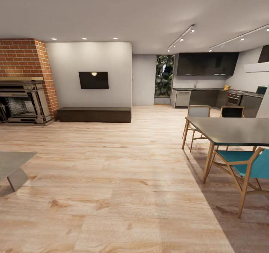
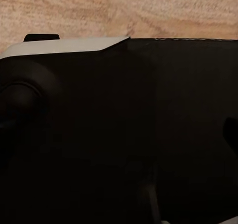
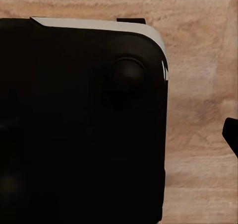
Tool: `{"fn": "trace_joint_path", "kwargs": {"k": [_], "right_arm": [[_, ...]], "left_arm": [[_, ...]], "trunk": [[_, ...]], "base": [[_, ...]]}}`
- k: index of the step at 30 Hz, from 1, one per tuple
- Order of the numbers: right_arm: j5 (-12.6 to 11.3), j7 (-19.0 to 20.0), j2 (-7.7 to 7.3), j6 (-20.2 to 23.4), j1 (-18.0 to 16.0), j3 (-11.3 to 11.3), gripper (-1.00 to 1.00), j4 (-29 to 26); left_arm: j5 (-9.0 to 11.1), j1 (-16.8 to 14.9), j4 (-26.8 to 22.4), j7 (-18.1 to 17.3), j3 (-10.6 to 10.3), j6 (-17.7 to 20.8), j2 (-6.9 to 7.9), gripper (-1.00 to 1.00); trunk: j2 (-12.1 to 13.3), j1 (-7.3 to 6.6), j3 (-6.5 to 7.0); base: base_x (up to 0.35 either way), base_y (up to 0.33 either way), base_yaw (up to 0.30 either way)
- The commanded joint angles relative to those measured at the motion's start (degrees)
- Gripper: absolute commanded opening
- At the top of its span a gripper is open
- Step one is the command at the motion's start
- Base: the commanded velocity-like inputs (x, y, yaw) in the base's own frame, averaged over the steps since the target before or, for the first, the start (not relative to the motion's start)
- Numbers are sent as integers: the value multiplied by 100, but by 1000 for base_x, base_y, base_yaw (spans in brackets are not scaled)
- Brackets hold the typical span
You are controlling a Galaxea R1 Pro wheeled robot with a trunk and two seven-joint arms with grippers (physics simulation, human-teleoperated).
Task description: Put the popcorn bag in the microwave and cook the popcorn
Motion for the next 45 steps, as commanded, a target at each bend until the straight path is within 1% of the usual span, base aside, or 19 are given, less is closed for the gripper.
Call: {"fn": "trace_joint_path", "kwargs": {"k": [1, 2, 45], "right_arm": [[12, -8, 2, -17, -1, 16, 100, 0], [40, -9, 0, -24, -1, 40, 100, 0], [49, -13, 0, -85, -1, 50, 100, 0]], "left_arm": [[4, -1, 2, -5, 4, -14, 1, 100], [8, -1, 4, -20, -4, -6, 17, 100], [23, -1, 4, -15, -5, 47, 9, 100]], "trunk": [[-3, 0, -5], [-3, 0, -5], [-3, 0, -5]], "base": [[0, 0, 0], [308, 0, 0], [322, 0, 0]]}}
